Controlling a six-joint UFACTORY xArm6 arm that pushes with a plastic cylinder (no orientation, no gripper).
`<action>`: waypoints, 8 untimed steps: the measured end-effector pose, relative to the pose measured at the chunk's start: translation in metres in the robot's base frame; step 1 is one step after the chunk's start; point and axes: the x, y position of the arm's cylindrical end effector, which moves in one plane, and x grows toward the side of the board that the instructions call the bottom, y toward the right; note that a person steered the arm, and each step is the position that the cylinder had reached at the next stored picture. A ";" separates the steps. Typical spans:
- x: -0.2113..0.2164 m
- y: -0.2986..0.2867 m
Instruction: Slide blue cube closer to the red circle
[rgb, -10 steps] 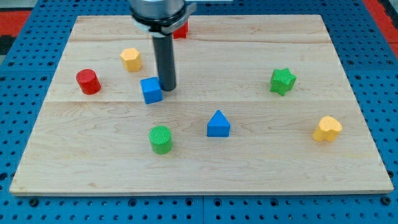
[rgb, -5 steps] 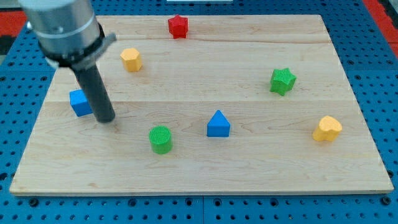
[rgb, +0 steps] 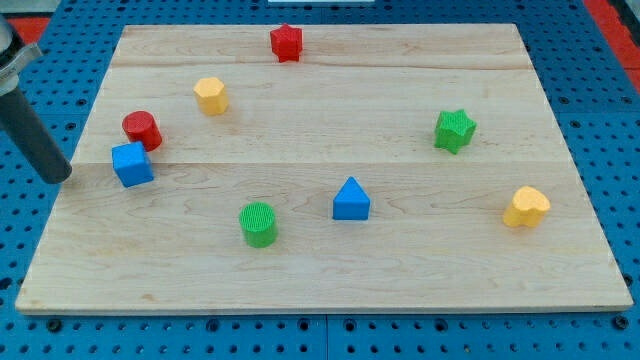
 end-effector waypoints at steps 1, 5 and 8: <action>0.060 0.005; 0.019 0.071; 0.011 0.081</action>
